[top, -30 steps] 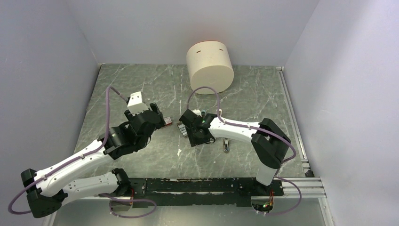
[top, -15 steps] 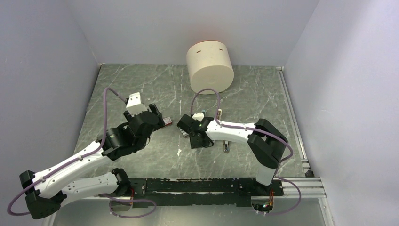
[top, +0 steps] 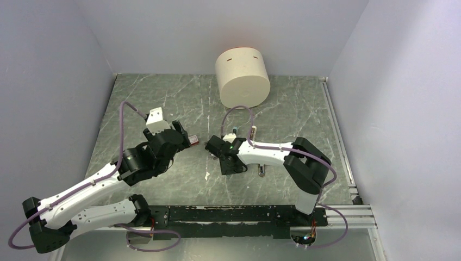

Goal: Load the staples into the stapler

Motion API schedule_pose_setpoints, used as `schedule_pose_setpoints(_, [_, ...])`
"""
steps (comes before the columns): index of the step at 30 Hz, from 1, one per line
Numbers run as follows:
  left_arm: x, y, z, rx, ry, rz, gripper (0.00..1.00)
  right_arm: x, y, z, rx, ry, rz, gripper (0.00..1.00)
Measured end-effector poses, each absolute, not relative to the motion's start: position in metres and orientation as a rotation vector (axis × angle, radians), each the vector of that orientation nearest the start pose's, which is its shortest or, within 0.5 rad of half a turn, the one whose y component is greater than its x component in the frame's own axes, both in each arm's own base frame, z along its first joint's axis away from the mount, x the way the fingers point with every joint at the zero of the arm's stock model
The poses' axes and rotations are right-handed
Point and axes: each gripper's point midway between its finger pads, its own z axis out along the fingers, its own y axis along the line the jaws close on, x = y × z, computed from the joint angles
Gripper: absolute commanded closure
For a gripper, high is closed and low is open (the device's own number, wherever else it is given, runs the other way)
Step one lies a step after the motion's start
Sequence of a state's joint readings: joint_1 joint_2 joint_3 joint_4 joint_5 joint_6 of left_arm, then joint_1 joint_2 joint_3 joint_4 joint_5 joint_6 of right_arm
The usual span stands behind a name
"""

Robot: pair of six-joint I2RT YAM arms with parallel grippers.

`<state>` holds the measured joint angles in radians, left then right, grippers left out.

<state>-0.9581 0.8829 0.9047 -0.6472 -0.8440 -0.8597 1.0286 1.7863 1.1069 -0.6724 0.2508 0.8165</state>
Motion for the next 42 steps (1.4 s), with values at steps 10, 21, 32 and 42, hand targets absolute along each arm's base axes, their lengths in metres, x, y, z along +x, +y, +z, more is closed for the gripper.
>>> schedule_pose_setpoints(10, [0.236,-0.145,0.233,-0.349,1.952,-0.247,0.26,0.171,0.270,0.012,-0.322,2.822,0.068,0.51])
schedule_pose_setpoints(21, [0.236,-0.145,0.233,-0.348,1.953,-0.247,0.26,0.161,0.267,0.012,-0.407,2.835,0.081,0.45])
schedule_pose_setpoints(32, [0.236,-0.146,0.232,-0.345,1.957,-0.249,0.26,0.154,0.271,0.012,-0.463,2.828,0.050,0.46])
schedule_pose_setpoints(42, [0.236,-0.147,0.230,-0.341,1.964,-0.249,0.27,0.145,0.263,0.012,-0.447,2.843,0.026,0.64])
